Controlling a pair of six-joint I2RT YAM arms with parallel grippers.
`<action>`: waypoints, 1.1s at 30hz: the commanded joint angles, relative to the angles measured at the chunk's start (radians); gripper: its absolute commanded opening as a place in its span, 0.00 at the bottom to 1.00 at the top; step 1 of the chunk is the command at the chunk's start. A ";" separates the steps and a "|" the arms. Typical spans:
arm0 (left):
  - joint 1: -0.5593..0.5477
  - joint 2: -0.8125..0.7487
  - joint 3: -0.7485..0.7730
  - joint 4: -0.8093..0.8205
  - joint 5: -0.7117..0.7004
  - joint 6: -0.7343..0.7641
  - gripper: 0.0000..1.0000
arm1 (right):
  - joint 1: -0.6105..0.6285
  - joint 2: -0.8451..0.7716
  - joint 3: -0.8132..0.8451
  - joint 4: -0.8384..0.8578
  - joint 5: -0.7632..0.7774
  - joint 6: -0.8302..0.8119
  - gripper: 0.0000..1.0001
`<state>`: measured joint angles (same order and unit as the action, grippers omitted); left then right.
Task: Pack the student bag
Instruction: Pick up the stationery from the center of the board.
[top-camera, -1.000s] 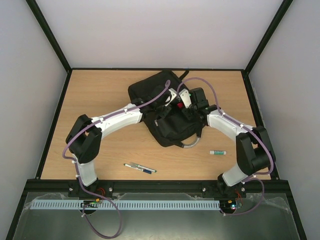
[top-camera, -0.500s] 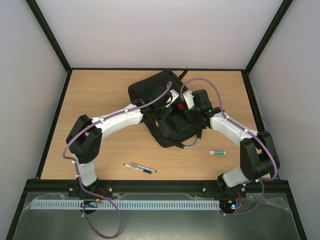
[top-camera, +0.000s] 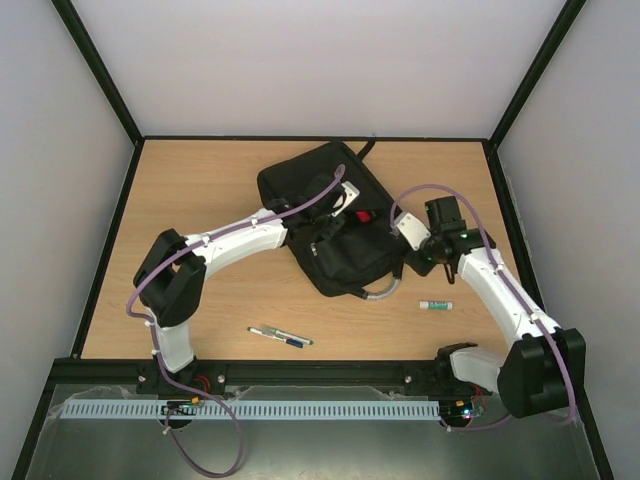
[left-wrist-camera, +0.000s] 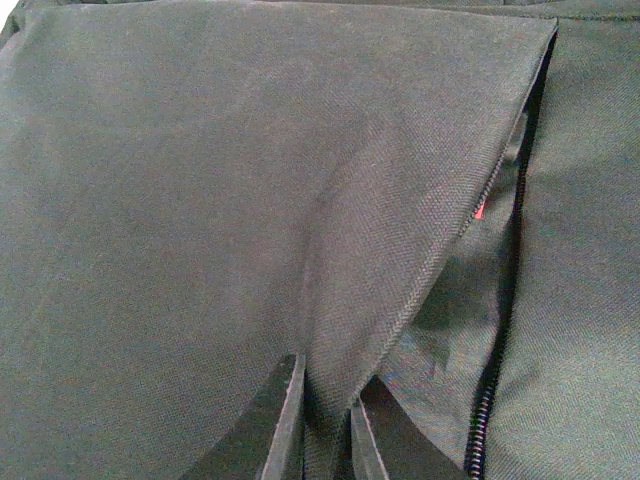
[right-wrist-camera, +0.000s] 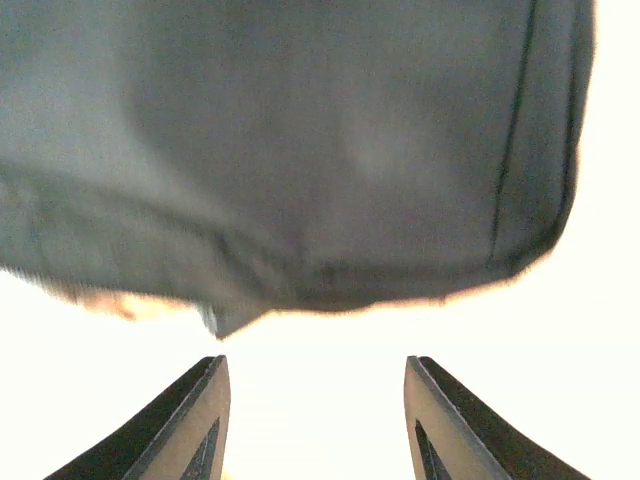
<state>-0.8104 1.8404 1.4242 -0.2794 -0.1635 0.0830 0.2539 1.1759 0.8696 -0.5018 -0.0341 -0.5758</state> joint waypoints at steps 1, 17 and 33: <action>-0.013 0.004 0.046 0.004 0.044 0.000 0.09 | -0.139 -0.013 -0.004 -0.336 -0.062 -0.302 0.47; -0.013 0.007 0.049 0.000 0.048 -0.002 0.10 | -0.281 0.065 -0.149 -0.329 0.075 -0.593 0.52; -0.013 0.019 0.054 -0.004 0.057 -0.003 0.10 | -0.281 0.144 -0.258 -0.195 0.105 -0.564 0.30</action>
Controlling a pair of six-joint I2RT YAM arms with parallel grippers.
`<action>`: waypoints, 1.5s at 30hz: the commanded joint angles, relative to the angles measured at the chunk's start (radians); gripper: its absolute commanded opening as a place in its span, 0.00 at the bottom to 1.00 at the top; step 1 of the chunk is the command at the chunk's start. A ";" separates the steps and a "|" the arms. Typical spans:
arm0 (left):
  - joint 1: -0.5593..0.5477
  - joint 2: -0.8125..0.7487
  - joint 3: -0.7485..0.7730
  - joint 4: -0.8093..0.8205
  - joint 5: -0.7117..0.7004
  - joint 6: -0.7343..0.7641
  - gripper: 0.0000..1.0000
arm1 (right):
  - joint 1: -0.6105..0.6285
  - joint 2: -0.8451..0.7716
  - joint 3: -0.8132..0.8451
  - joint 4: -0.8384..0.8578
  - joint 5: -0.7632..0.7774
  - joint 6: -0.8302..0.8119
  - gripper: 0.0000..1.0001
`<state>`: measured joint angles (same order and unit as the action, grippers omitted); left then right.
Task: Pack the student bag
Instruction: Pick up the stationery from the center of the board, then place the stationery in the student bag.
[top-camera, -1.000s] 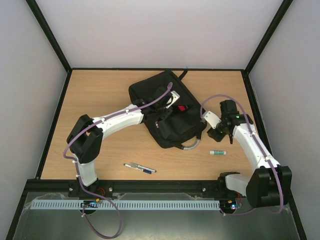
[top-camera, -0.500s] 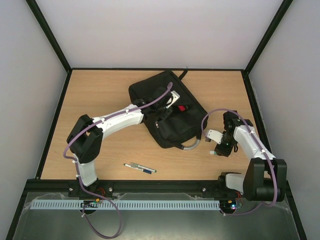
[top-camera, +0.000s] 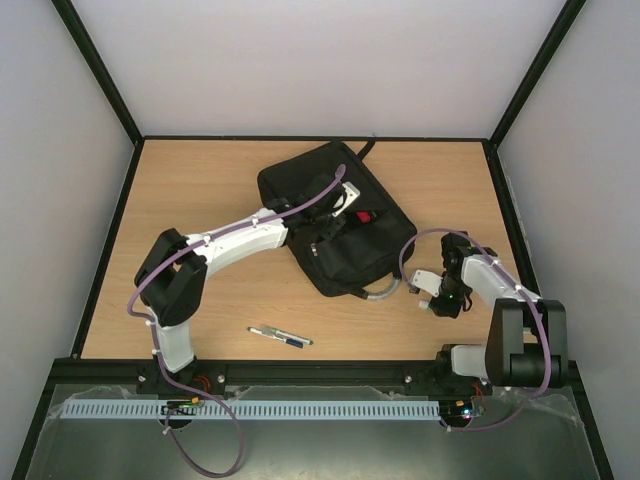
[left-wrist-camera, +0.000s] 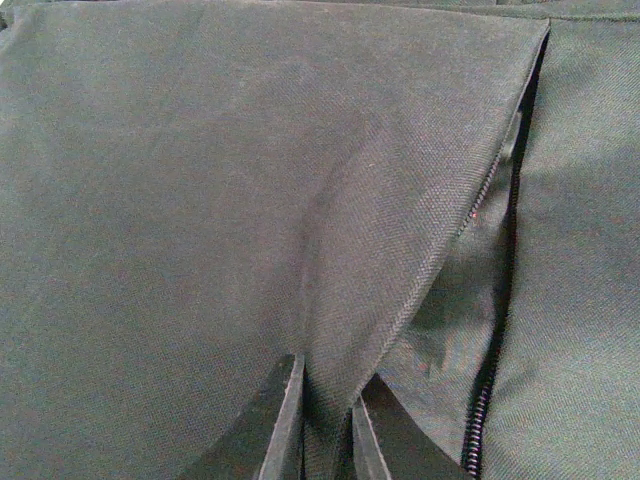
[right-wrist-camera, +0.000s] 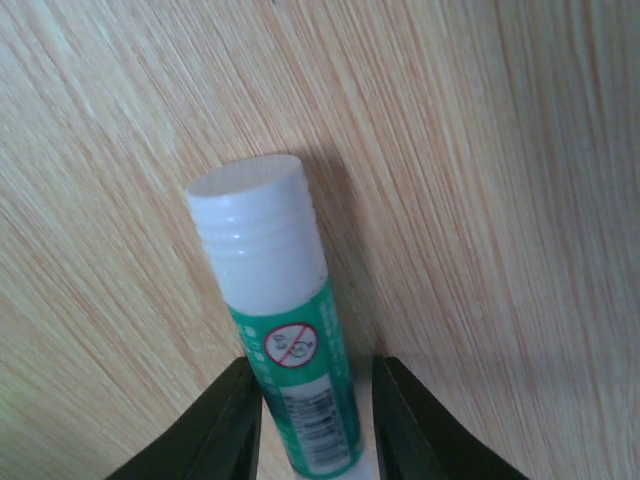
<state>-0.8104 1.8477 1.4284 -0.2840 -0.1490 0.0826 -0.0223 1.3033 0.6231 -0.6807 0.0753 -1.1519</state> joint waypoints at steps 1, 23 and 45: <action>-0.012 0.012 0.051 0.000 0.042 -0.002 0.10 | -0.005 0.018 -0.014 -0.014 -0.007 0.019 0.28; -0.012 -0.029 -0.067 0.197 0.188 0.061 0.07 | 0.024 0.031 0.414 -0.258 -0.692 0.565 0.02; -0.098 -0.013 -0.084 0.303 0.196 0.173 0.06 | 0.148 0.204 0.388 -0.065 -0.627 0.911 0.05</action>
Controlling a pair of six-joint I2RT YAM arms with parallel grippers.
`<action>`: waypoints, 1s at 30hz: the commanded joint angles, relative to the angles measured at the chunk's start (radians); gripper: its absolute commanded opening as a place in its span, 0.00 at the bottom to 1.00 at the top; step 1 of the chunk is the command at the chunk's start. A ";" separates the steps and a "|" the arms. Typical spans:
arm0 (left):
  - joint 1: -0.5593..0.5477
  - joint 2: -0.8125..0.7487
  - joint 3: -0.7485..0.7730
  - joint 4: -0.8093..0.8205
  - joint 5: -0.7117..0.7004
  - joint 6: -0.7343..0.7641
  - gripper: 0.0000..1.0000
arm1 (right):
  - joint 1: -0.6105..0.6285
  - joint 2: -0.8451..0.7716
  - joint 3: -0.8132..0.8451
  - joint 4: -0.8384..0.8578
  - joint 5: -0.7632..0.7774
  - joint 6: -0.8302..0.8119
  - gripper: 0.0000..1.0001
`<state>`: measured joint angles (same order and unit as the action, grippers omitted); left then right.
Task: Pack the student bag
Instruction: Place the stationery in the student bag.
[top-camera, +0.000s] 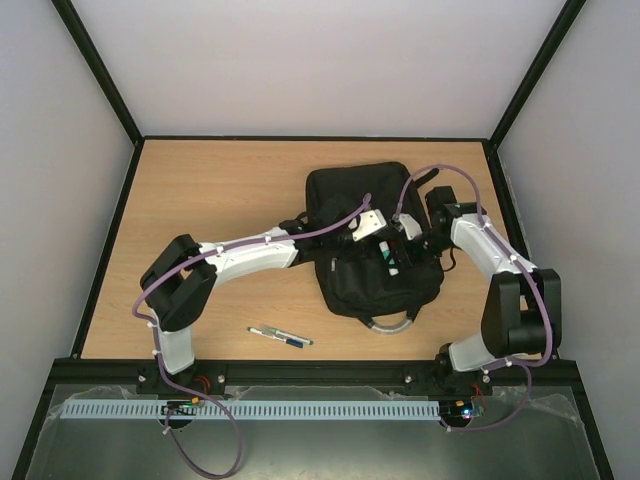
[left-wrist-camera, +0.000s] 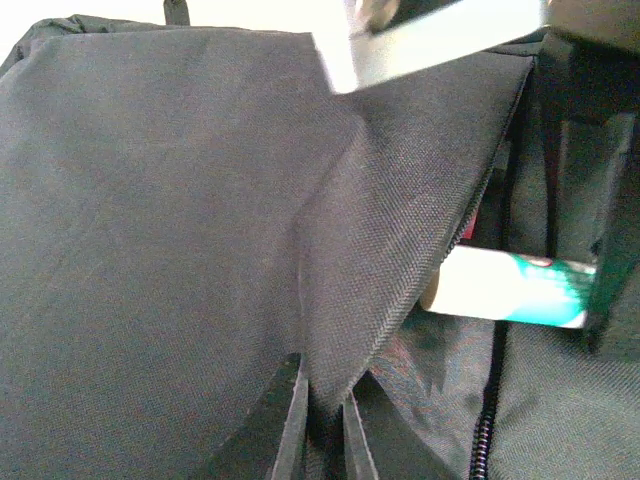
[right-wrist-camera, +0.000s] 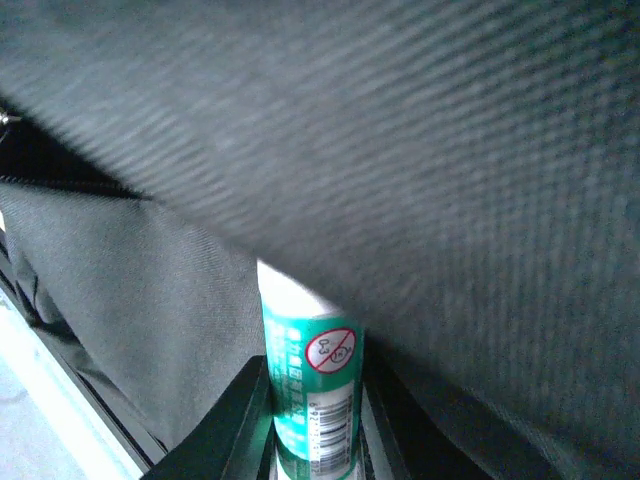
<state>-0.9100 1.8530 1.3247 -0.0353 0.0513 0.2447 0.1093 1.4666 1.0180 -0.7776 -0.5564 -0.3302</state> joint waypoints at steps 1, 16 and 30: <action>0.002 -0.019 0.020 0.052 -0.002 0.011 0.06 | 0.016 0.050 -0.005 0.043 0.002 0.105 0.07; 0.011 -0.059 -0.023 0.028 -0.036 0.043 0.11 | 0.009 -0.140 0.080 -0.012 0.124 0.051 0.51; 0.025 -0.113 -0.064 0.061 -0.025 0.042 0.12 | 0.022 -0.214 -0.041 0.268 0.162 -0.183 0.52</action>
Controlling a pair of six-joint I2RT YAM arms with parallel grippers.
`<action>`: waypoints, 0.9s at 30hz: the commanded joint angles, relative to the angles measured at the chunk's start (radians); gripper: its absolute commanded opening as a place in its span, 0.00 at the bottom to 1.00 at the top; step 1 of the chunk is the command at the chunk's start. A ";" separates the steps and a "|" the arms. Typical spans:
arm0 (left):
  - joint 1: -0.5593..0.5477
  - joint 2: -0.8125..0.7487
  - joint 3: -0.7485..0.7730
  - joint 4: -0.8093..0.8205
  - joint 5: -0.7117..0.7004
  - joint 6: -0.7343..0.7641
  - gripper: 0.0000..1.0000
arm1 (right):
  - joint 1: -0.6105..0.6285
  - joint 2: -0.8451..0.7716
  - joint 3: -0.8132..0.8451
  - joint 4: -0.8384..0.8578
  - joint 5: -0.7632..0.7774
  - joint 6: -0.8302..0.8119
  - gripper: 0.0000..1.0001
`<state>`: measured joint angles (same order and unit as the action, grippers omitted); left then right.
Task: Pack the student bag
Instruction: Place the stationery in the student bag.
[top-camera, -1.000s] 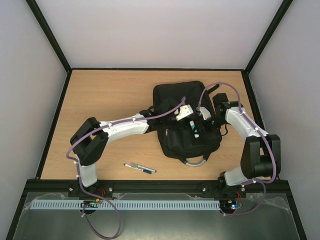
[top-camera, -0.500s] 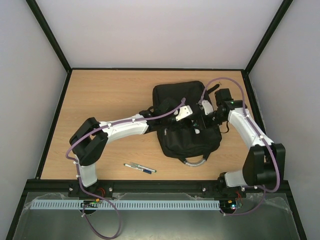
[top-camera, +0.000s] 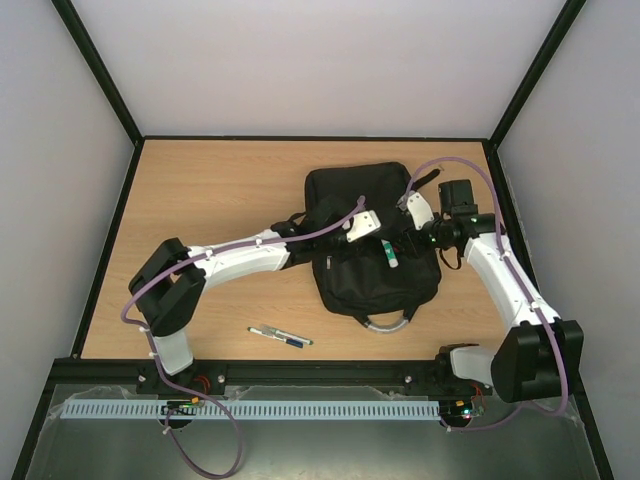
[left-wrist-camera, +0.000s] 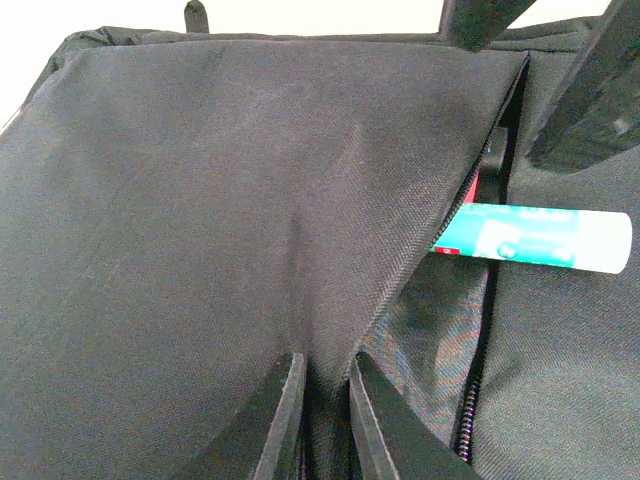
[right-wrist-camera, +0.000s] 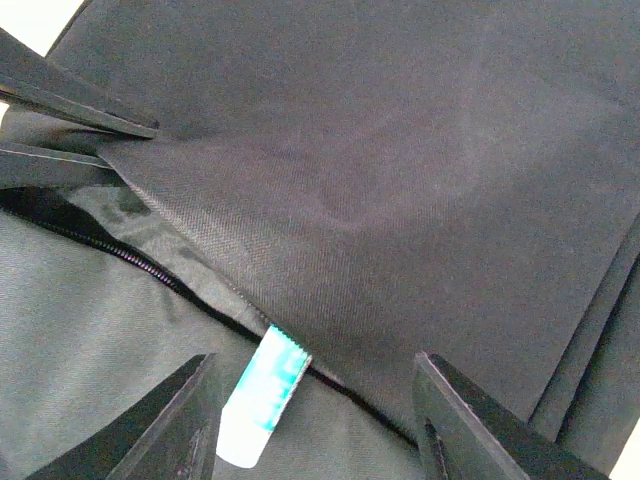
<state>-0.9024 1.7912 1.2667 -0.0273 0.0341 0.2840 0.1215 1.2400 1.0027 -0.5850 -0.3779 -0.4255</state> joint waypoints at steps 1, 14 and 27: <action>0.020 -0.052 -0.006 0.053 -0.007 0.003 0.12 | 0.015 0.020 -0.030 0.088 -0.014 -0.095 0.52; 0.044 -0.056 0.002 0.063 -0.012 -0.008 0.12 | 0.116 0.140 -0.017 0.259 0.074 -0.006 0.24; -0.057 -0.289 -0.211 0.092 -0.134 -0.260 0.51 | 0.120 0.178 0.036 0.291 -0.009 0.222 0.01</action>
<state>-0.9146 1.5448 1.1316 0.0223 -0.1059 0.1253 0.2382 1.4200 1.0718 -0.3656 -0.3370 -0.2745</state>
